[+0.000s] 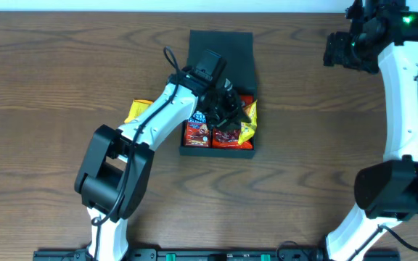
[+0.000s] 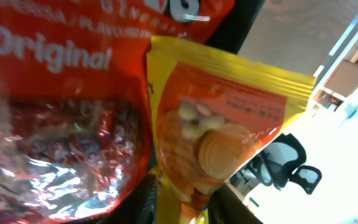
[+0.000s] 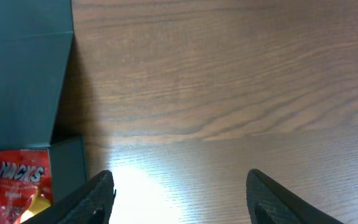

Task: Pack container
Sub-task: 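Lower the yellow pouch into the box's right side and release, then raise the left gripper away from the box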

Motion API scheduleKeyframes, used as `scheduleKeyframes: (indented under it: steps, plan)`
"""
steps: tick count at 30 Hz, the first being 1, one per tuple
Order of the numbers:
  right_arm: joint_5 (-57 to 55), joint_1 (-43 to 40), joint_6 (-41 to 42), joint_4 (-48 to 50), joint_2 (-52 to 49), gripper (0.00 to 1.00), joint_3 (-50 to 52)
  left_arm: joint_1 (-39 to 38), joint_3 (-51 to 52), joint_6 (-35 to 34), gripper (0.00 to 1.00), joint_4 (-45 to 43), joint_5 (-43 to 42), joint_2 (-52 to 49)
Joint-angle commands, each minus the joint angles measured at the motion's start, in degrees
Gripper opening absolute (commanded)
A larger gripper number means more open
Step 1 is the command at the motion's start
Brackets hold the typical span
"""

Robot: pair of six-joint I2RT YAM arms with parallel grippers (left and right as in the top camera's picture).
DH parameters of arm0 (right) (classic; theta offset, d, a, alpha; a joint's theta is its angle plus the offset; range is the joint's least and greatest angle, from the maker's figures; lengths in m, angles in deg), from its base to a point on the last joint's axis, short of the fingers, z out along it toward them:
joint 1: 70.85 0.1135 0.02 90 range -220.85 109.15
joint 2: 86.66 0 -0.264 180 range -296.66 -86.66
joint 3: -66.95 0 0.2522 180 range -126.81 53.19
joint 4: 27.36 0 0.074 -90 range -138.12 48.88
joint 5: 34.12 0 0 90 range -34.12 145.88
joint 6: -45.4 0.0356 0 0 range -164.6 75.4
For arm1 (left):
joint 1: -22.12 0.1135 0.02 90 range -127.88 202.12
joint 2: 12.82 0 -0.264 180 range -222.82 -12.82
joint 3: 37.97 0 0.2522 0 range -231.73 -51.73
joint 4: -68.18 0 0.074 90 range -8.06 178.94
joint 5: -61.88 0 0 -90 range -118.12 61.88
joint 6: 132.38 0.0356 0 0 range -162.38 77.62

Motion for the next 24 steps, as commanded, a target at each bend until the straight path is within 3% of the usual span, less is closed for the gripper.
scheduleKeyframes:
  steps: [1,9,20,22,24]
  plan:
    - [-0.5,-0.5,-0.5,-0.2,1.1,0.68,-1.1,1.4,0.5,0.4,0.3,0.0,-0.4,-0.9]
    - [-0.5,-0.5,-0.5,-0.7,1.1,0.68,-1.1,3.5,0.5,0.8,0.33,-0.1,-0.4,-0.6]
    - [-0.5,-0.5,-0.5,-0.4,1.1,0.68,-1.1,3.8,0.5,6.7,0.54,-1.4,6.7,6.2]
    - [0.5,-0.5,-0.6,-0.6,1.1,0.61,-1.1,4.0,0.5,7.4,0.54,-1.6,8.3,8.0]
    - [2.3,-0.4,-0.8,-1.0,1.1,0.4,-1.1,4.4,0.4,7.5,0.54,-2.0,10.0,9.9]
